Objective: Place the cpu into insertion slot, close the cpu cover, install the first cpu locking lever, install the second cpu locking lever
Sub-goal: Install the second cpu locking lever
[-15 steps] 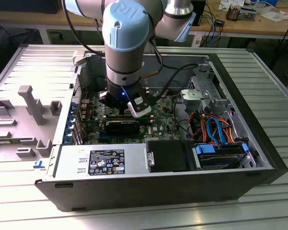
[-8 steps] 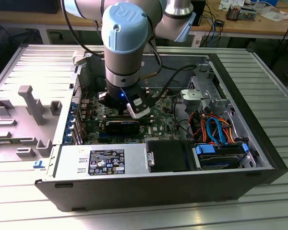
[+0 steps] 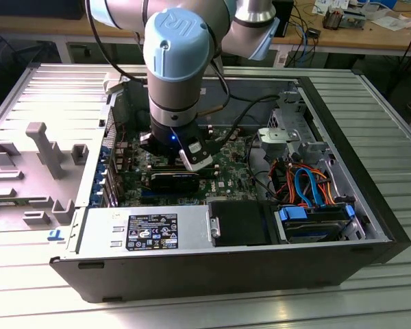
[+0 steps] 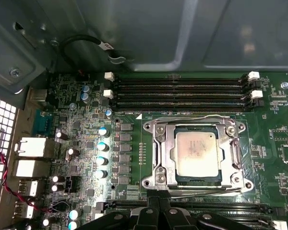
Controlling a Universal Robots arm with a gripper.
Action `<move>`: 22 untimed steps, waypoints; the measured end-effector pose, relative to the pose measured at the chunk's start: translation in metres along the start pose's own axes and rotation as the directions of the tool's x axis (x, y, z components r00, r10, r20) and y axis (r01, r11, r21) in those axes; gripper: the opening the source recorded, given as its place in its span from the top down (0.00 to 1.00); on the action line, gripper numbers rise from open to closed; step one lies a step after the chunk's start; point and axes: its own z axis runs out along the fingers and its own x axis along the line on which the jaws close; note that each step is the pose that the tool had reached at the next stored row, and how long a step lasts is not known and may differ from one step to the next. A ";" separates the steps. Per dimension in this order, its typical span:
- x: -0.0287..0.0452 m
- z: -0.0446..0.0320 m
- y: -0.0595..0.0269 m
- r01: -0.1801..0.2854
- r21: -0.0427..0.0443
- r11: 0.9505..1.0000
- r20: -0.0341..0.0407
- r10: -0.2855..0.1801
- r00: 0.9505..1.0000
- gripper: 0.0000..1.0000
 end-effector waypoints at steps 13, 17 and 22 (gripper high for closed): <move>0.0048 0.0068 -0.0014 0.001 -0.013 1.000 0.000 -0.001 1.000 0.89; 0.0052 0.0078 -0.0017 0.001 -0.015 1.000 0.000 -0.001 1.000 0.89; 0.0071 0.0091 -0.0017 0.001 -0.020 1.000 0.000 -0.001 1.000 0.89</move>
